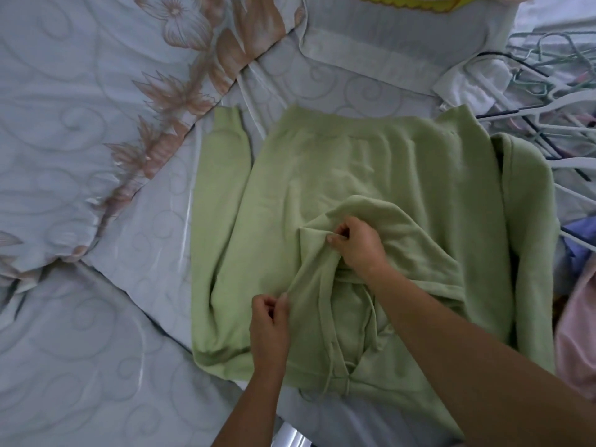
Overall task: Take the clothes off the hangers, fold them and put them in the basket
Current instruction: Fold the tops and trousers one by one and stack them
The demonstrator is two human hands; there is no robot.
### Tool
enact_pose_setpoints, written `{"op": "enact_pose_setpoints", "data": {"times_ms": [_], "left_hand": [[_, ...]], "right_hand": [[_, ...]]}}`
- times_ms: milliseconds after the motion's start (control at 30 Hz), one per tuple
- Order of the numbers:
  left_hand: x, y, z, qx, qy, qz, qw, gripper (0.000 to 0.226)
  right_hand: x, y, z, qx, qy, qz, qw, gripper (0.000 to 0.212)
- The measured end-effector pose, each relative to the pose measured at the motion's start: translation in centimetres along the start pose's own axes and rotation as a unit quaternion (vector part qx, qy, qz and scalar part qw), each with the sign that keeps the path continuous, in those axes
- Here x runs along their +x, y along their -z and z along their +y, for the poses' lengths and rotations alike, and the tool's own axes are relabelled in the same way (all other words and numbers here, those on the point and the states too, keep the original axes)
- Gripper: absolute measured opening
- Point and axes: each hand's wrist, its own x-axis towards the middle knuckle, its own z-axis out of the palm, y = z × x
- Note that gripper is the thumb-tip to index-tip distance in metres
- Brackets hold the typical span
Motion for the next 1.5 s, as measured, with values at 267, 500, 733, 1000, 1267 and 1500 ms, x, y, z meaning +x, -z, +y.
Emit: {"op": "enact_pose_setpoints", "data": {"times_ms": [267, 500, 733, 1000, 1267, 1500], "left_hand": [[-2.1, 1.1, -2.0, 0.078, -0.011, -0.091, 0.993, 0.031], [-1.3, 0.5, -2.7, 0.201, -0.014, -0.038, 0.979, 0.018], [0.9, -1.7, 1.0, 0.34, -0.358, -0.107, 0.863, 0.057], [0.4, -3.3, 3.5, 0.381, -0.359, -0.151, 0.839, 0.074], [-6.8, -9.0, 6.8, 0.067, -0.165, -0.274, 0.945, 0.067], [-5.0, -9.9, 7.1, 0.035, -0.028, -0.187, 0.981, 0.013]], "right_hand": [[0.4, -1.1, -2.5, -0.171, 0.013, -0.064, 0.983, 0.042], [0.6, -0.8, -1.8, -0.119, 0.08, -0.026, 0.989, 0.039], [-3.7, 4.1, 2.2, -0.025, 0.137, 0.102, 0.985, 0.025], [-8.5, 11.3, 9.6, 0.06, -0.201, 0.067, 0.975, 0.032], [-7.0, 11.5, 4.9, 0.387, -0.252, -0.022, 0.887, 0.027], [-7.3, 9.4, 6.9, 0.289, -0.071, 0.059, 0.953, 0.02]]}}
